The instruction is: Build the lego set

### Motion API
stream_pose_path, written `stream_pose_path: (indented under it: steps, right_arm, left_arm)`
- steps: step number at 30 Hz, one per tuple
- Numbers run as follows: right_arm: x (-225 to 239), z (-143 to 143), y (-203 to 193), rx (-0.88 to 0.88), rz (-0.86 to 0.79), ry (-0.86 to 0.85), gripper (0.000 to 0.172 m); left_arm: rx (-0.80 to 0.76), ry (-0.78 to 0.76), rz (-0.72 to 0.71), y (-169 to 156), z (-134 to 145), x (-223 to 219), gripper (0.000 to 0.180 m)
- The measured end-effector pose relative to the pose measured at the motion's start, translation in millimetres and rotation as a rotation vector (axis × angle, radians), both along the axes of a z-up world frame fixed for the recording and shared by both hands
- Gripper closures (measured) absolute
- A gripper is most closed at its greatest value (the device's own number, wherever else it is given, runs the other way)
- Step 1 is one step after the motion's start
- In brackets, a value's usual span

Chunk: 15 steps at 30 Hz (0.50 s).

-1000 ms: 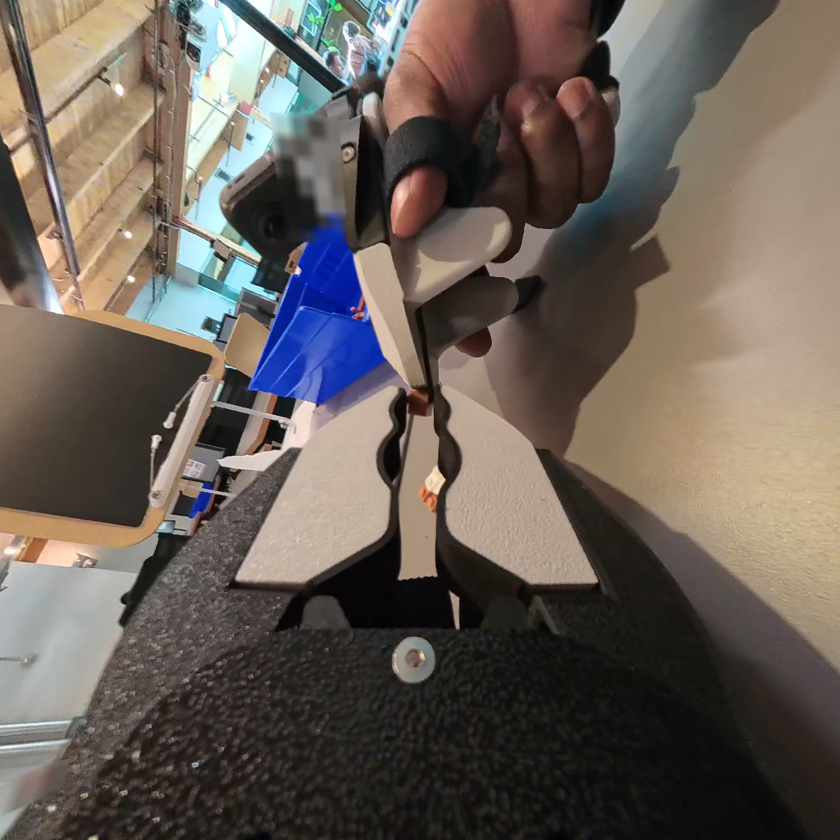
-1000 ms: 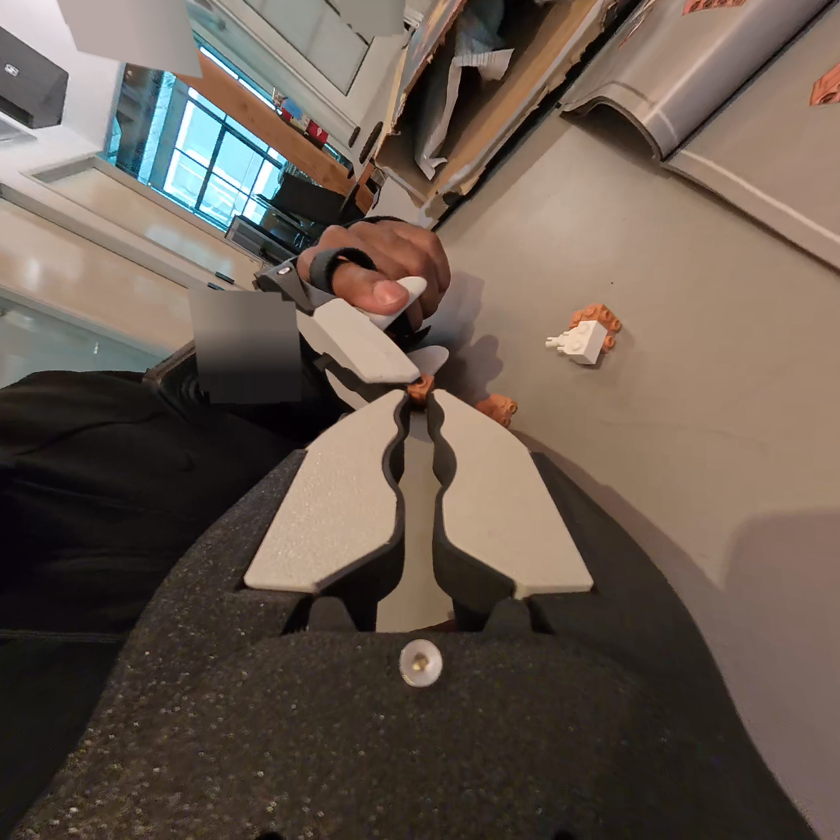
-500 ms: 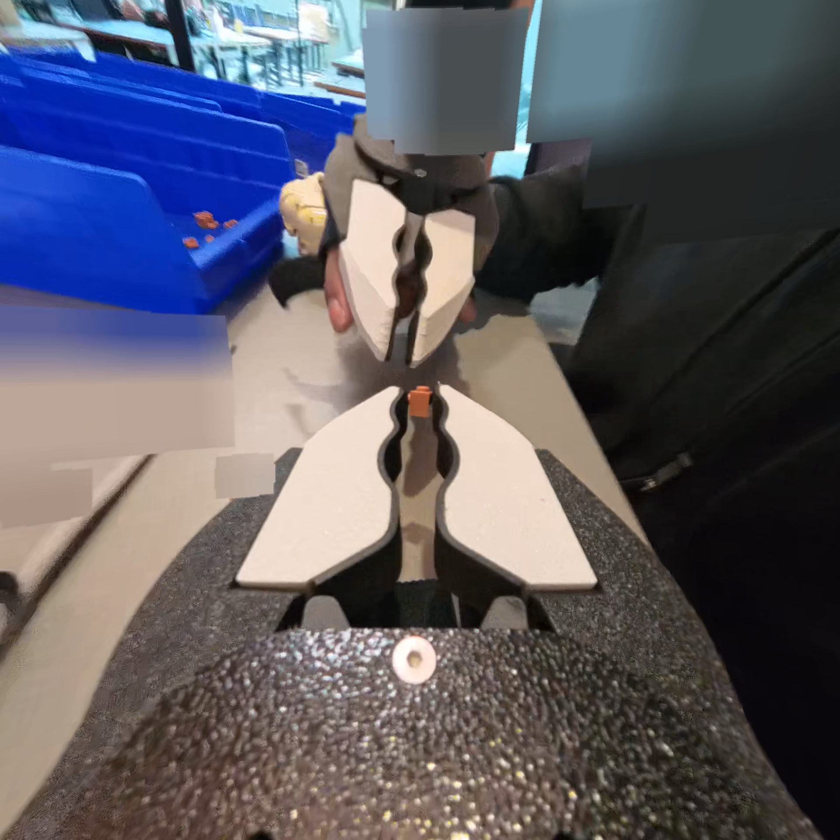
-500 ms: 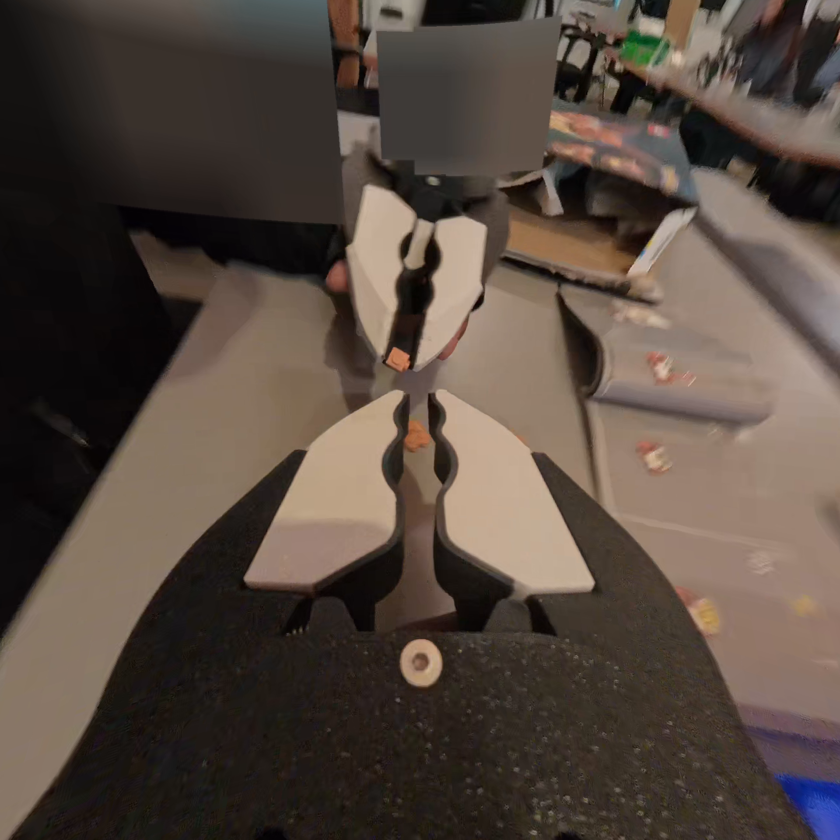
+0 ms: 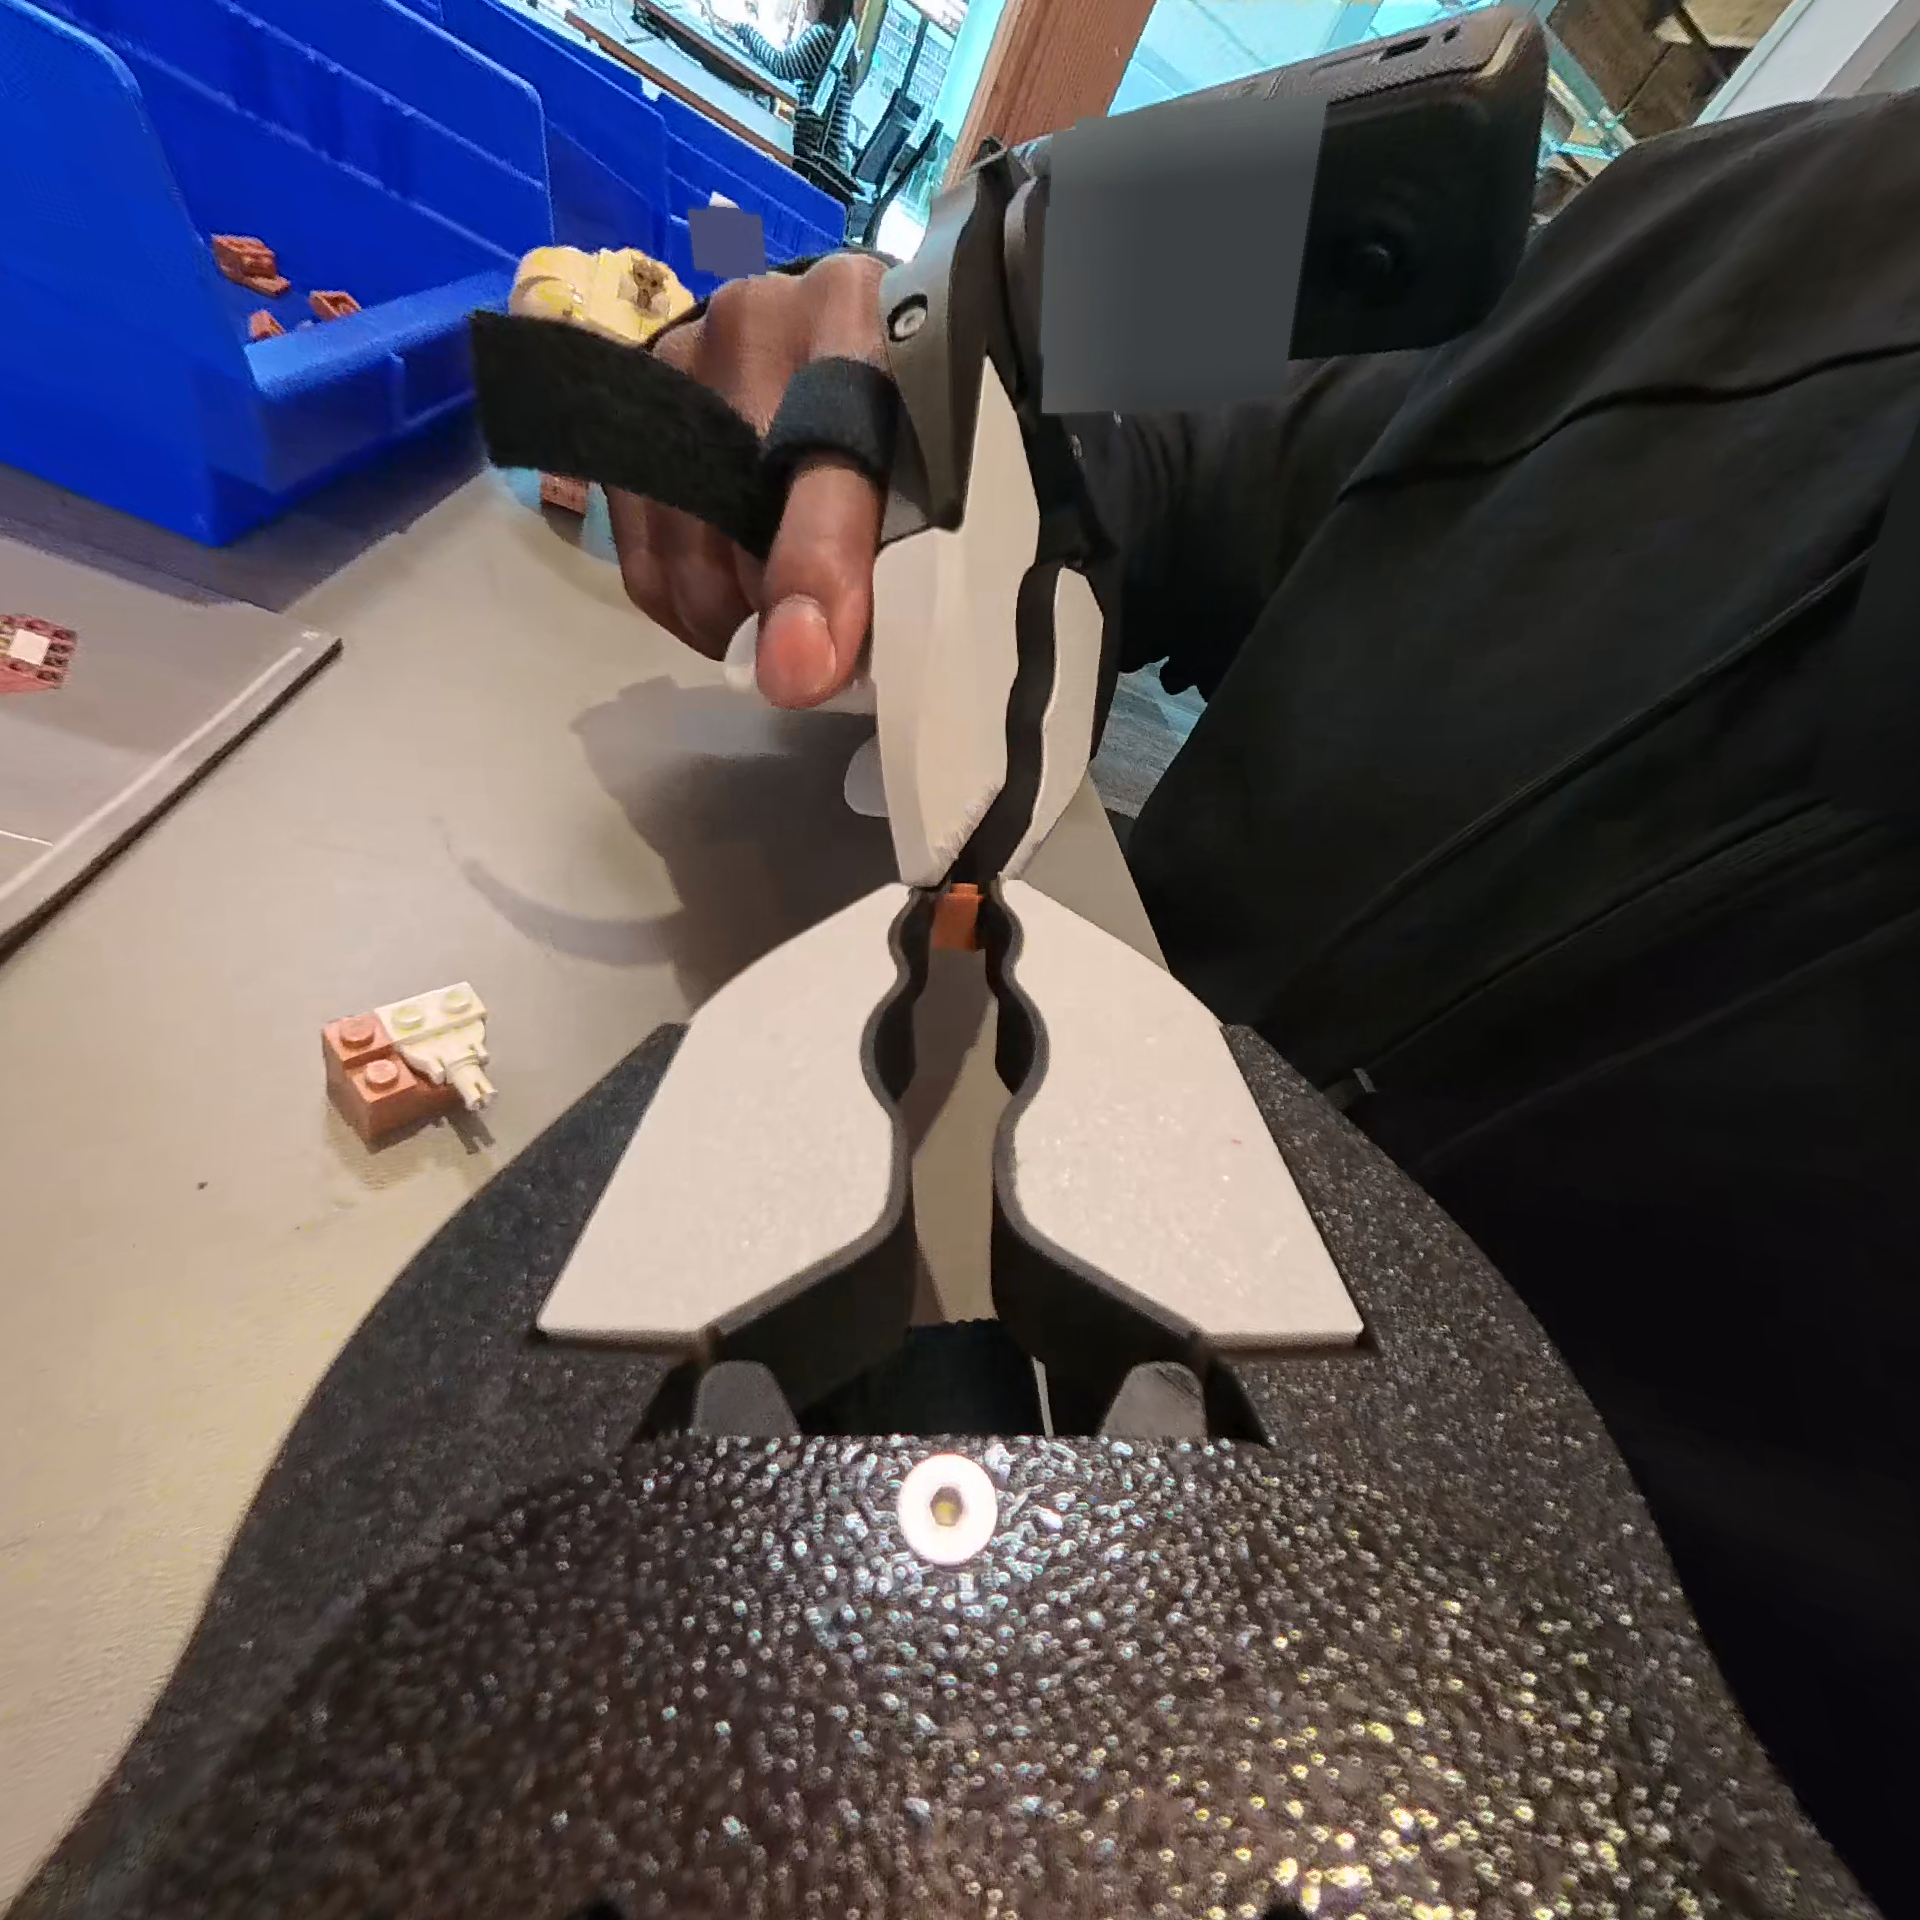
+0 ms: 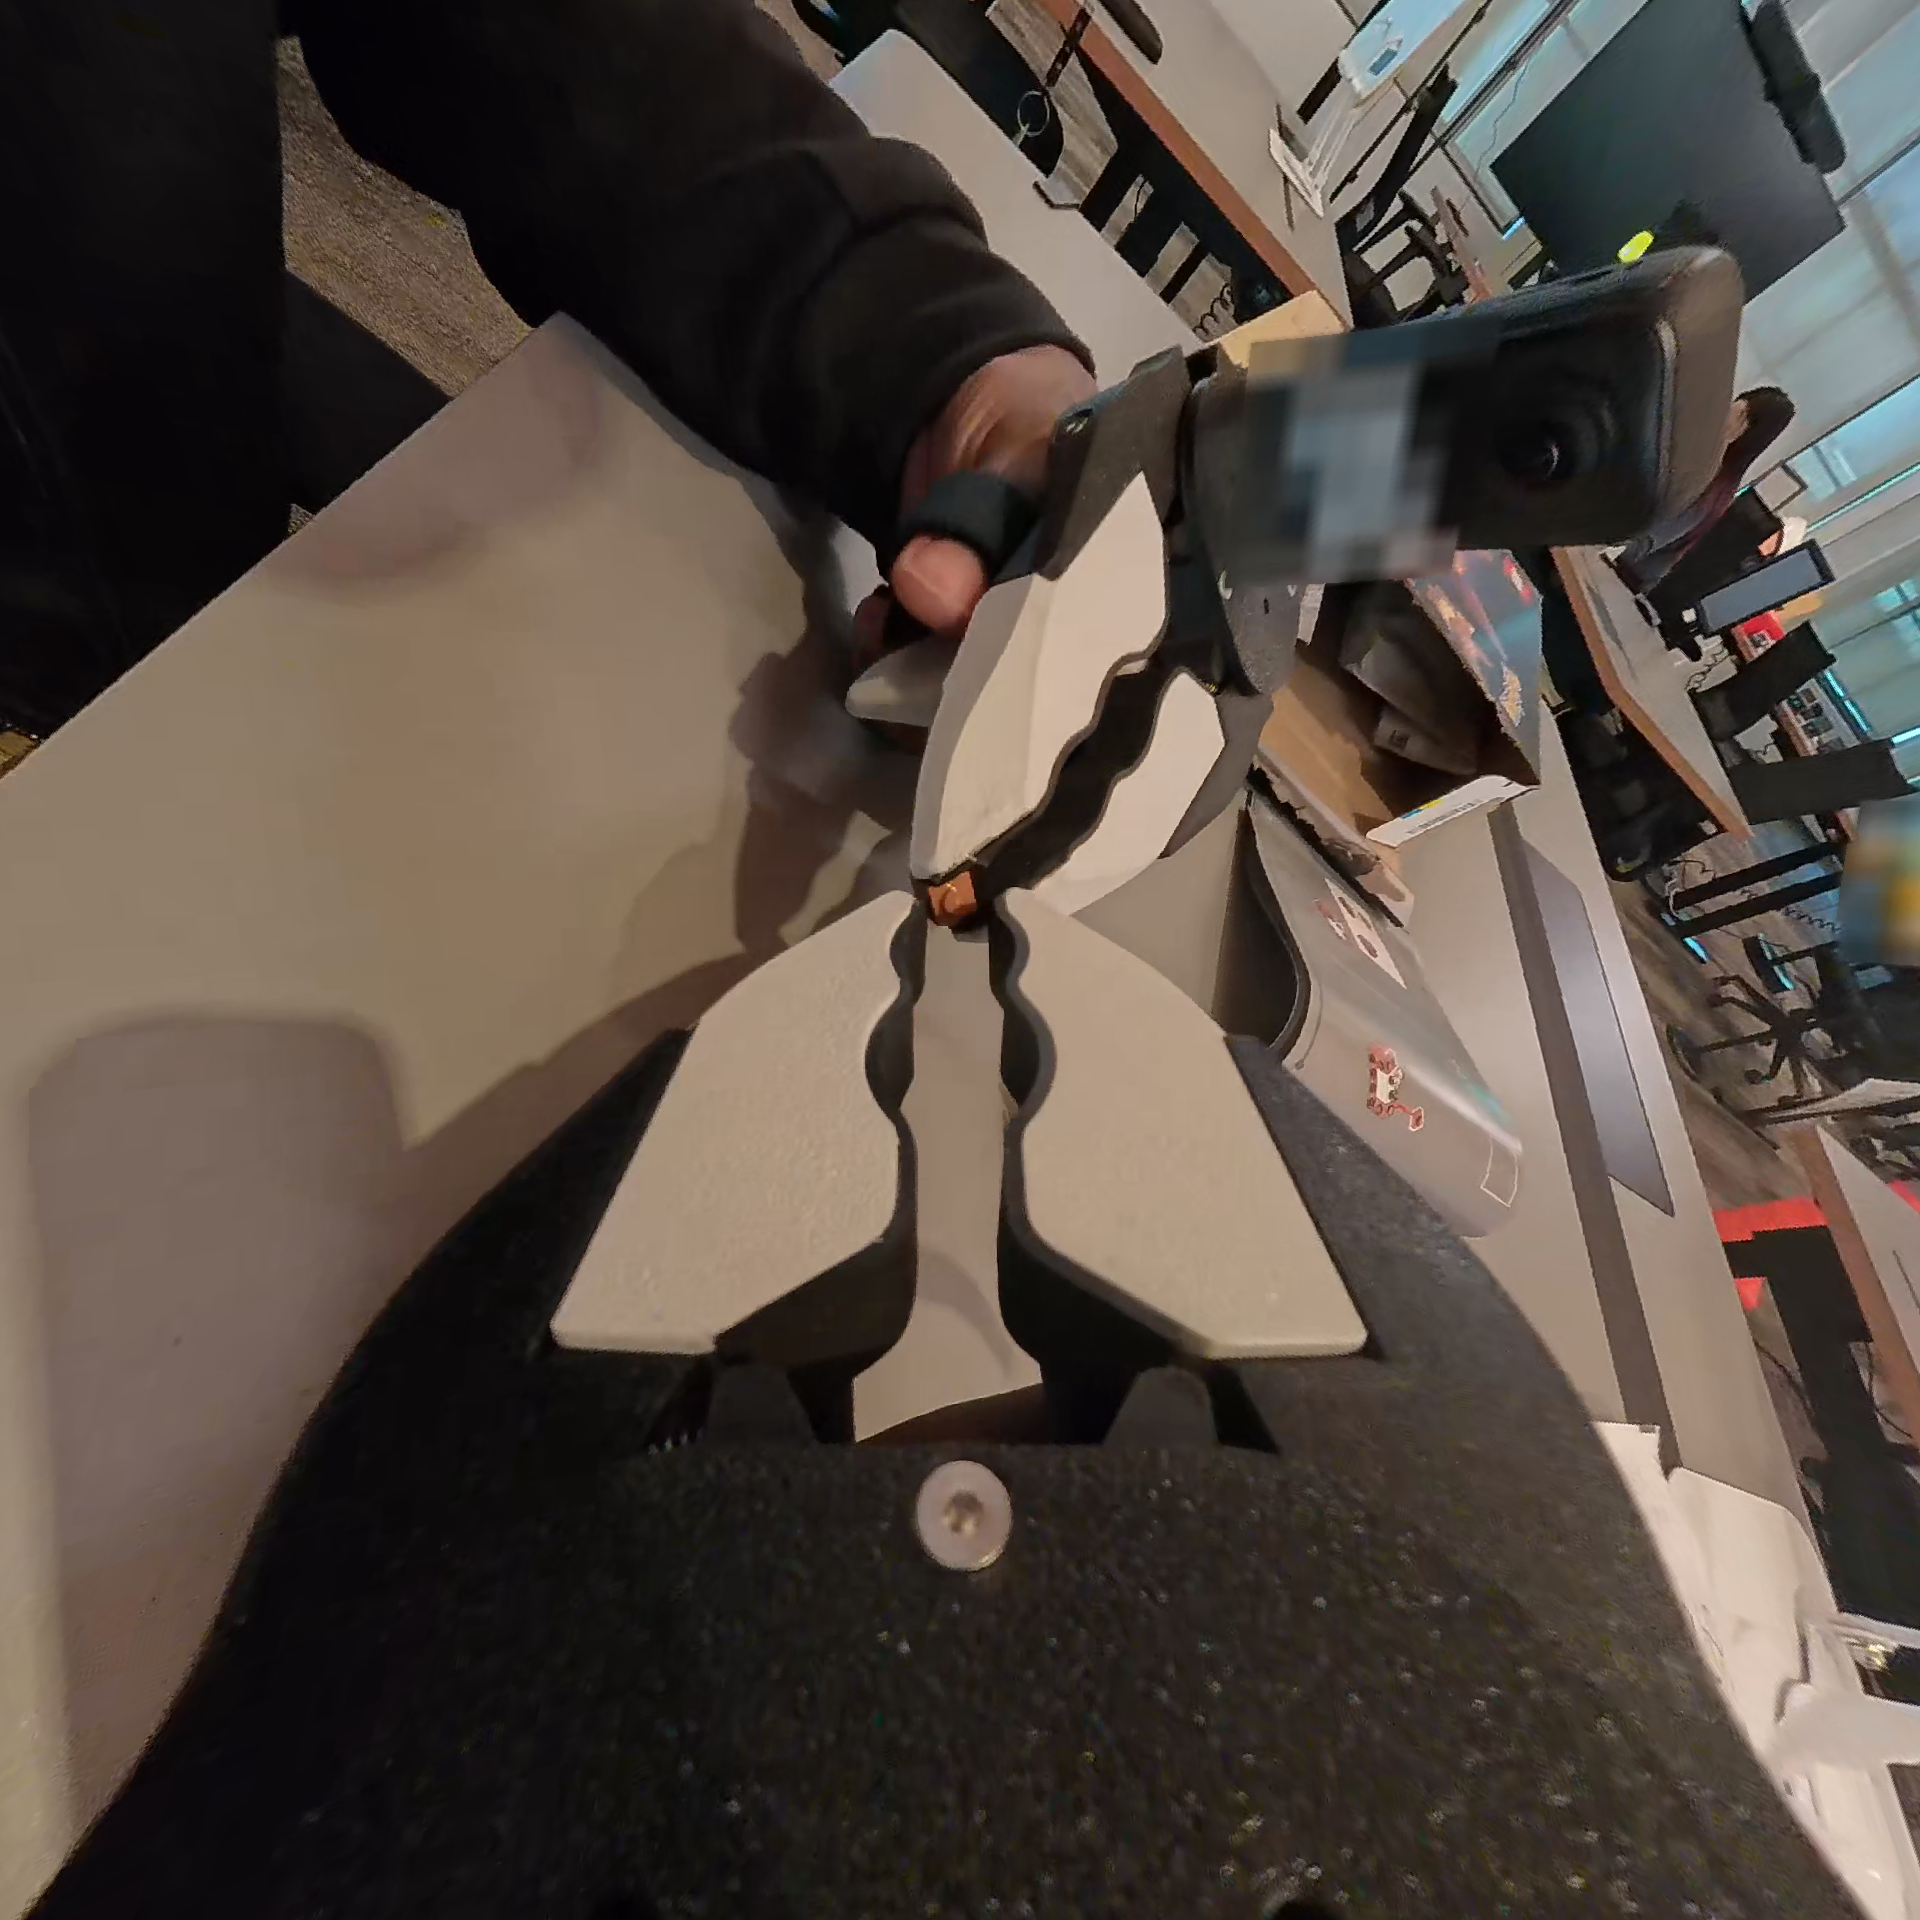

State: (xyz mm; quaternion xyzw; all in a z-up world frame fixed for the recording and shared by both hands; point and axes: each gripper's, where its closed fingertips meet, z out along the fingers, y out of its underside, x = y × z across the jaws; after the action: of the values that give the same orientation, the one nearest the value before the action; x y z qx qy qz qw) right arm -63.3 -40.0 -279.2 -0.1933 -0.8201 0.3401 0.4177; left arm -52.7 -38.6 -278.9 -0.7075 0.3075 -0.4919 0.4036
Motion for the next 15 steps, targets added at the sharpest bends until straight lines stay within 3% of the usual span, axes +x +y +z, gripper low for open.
stream_pose_path:
  steps: [15]
  right_arm:
    - [-5.5,-12.1,15.0,0.050,-0.099,-0.014,0.164]
  left_arm:
    - [-0.085,0.031,0.113,16.9,-11.3,-5.8,0.170]
